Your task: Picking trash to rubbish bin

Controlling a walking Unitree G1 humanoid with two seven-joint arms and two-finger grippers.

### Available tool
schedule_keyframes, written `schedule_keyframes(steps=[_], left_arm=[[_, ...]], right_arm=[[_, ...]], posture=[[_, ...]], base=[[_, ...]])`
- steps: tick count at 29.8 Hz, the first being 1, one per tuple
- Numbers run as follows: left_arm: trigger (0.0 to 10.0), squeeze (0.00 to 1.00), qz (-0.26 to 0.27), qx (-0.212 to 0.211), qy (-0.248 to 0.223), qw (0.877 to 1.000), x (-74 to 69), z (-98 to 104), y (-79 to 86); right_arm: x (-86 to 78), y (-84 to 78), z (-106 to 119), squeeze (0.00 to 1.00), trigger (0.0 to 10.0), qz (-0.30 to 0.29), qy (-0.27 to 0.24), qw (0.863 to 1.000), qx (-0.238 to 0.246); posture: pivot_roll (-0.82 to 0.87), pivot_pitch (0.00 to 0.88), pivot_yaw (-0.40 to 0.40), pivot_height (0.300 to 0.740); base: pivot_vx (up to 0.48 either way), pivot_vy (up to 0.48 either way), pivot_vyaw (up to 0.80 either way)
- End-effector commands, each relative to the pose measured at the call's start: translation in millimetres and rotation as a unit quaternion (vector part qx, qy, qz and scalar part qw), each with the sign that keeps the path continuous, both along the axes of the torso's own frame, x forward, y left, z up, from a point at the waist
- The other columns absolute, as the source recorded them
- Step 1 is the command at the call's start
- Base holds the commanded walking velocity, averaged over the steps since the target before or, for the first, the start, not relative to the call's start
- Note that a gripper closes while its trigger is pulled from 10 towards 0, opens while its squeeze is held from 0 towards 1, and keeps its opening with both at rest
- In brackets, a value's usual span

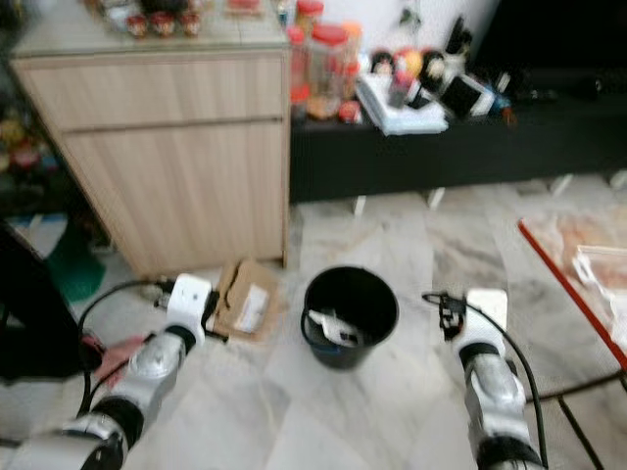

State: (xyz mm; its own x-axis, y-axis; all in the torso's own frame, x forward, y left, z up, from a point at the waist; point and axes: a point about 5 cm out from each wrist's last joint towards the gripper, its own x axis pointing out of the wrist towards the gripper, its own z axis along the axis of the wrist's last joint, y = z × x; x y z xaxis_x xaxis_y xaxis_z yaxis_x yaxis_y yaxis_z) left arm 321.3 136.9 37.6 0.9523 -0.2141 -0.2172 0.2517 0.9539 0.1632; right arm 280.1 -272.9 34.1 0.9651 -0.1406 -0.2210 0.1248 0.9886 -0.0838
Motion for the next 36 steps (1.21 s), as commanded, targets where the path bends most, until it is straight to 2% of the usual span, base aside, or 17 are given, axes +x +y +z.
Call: schedule_keyframes(steps=[1,36], left_arm=[[10.0,0.00,-0.012,-0.004,-0.005,1.000,1.0,2,-8.2],[10.0,0.00,-0.016,-0.007,-0.002,1.000,-0.9,0,-12.1]], right_arm=[[-1.4,-4.4,2,0.00,10.0,-0.007,-0.004,1.000,0.000],[1.8,8.5,2,0.00,10.0,0.034,-0.007,0.999,-0.011]], posture=[[0.07,0.114,-0.083,0.740],[0.07,0.113,-0.080,0.740]], base=[[0.409,0.000,0.00],[0.403,0.000,0.00]])
